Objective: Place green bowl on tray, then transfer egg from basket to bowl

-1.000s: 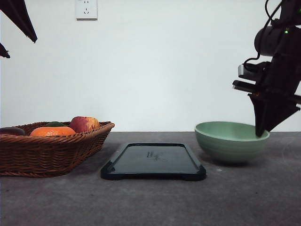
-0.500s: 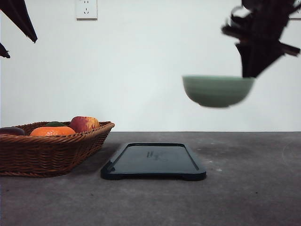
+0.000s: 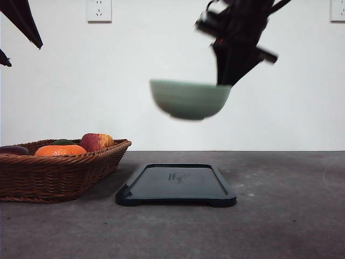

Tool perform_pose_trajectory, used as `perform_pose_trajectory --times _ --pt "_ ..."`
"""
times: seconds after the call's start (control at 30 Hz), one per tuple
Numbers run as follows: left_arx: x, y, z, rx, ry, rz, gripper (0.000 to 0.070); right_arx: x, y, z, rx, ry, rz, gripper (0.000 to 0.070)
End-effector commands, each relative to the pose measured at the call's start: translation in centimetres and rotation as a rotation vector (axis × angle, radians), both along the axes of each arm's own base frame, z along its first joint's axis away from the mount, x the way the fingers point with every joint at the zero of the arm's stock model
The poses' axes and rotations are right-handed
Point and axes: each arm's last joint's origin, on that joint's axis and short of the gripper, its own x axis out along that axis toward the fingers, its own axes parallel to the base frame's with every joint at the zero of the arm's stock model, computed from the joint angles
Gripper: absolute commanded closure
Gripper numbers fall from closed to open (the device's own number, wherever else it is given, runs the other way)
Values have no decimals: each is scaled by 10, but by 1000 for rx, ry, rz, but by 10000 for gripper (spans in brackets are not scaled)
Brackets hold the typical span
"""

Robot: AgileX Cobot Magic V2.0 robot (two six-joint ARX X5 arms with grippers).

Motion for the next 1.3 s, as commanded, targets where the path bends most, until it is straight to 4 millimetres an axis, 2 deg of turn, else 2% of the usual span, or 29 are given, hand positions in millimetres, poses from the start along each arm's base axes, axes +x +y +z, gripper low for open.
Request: perform_pose_trajectory --times 0.0,0.2,0.4,1.07,1.13,1.27 --pt "2 -1 7 -6 -27 -9 282 8 10 -4 11 -12 -1 699" --pt "2 -1 7 -6 -26 -10 282 22 29 -37 3 16 2 699" --pt "2 -1 7 -6 -23 -9 282 31 37 -60 -21 32 -14 699" --pt "2 -1 7 -6 -24 -9 282 41 38 -88 -85 61 -39 694" --pt "2 -1 7 -6 -24 -9 282 41 38 -89 -89 68 -38 663" --pt "2 -1 7 -6 -24 -9 282 41 38 -88 -87 65 -38 514"
